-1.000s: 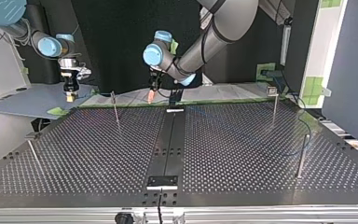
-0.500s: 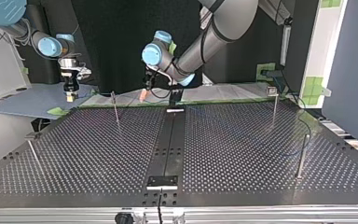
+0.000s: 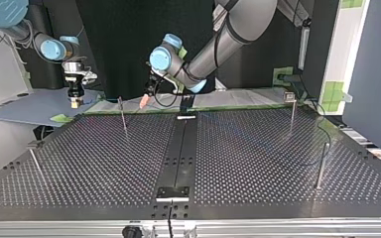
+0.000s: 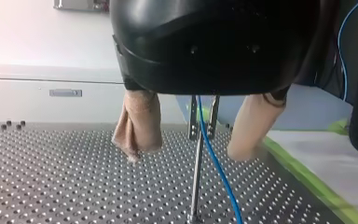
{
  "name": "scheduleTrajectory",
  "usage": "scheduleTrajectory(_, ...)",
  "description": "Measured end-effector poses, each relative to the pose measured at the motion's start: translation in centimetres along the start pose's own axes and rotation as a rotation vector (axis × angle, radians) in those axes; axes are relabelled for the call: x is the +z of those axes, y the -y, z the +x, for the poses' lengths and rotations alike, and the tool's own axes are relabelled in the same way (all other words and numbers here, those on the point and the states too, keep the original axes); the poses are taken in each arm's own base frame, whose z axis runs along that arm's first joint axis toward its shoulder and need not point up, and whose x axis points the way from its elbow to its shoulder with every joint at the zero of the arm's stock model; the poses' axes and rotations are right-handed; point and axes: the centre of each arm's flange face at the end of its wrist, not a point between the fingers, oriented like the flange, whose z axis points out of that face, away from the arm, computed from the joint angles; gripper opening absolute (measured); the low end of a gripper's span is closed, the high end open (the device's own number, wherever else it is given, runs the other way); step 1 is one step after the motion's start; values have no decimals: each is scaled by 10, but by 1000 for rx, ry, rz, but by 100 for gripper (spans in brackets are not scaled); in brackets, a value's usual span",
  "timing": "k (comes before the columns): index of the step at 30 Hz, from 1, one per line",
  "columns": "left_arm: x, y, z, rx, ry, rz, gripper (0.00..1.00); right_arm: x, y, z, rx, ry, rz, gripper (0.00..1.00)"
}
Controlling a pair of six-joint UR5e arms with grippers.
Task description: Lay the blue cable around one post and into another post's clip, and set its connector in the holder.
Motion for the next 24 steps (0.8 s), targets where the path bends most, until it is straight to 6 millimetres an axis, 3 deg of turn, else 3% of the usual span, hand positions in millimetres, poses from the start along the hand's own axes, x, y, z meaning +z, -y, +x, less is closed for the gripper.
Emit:
scheduleTrajectory(17,0,2,-2,-6,3,12,100,0,1,-1,0,3,1,0)
scheduleTrajectory(24,1,1,-12,0,19,10,100,0,1,-1,0,2,2,0)
